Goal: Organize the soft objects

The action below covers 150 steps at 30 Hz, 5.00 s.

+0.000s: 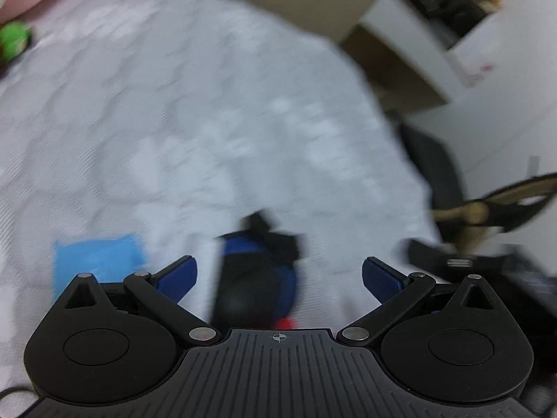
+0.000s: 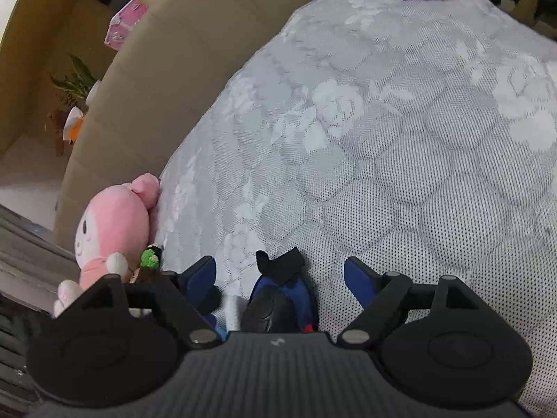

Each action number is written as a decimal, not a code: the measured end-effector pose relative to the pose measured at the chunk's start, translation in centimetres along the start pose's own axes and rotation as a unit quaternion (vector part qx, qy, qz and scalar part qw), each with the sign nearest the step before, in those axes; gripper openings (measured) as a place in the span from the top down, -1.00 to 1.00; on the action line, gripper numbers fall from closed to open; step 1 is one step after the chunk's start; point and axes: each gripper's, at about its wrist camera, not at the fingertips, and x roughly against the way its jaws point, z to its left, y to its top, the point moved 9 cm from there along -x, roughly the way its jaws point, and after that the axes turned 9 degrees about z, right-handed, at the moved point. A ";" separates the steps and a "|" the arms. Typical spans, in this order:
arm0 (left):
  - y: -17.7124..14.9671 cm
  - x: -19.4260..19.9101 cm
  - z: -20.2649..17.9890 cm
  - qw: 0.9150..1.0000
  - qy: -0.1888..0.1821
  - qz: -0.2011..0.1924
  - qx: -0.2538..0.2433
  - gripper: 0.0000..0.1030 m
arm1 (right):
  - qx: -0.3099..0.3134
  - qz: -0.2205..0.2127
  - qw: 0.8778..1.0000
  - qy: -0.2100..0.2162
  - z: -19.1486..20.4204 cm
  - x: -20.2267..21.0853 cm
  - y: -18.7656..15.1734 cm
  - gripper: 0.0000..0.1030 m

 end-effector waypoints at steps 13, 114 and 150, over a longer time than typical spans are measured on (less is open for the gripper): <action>0.0 -1.3 3.1 0.994 0.094 0.028 -0.037 -1.00 | -0.005 0.015 1.000 -0.010 -0.4 -0.8 -0.2 -0.65; -7.4 9.8 15.3 0.989 -0.043 0.007 0.143 -0.72 | 0.296 0.081 0.943 -0.126 13.0 -12.2 -20.0 0.00; -10.3 6.4 7.7 0.965 0.226 0.002 -0.136 0.61 | 0.116 -0.019 0.991 -0.061 5.6 -0.2 -10.6 -0.43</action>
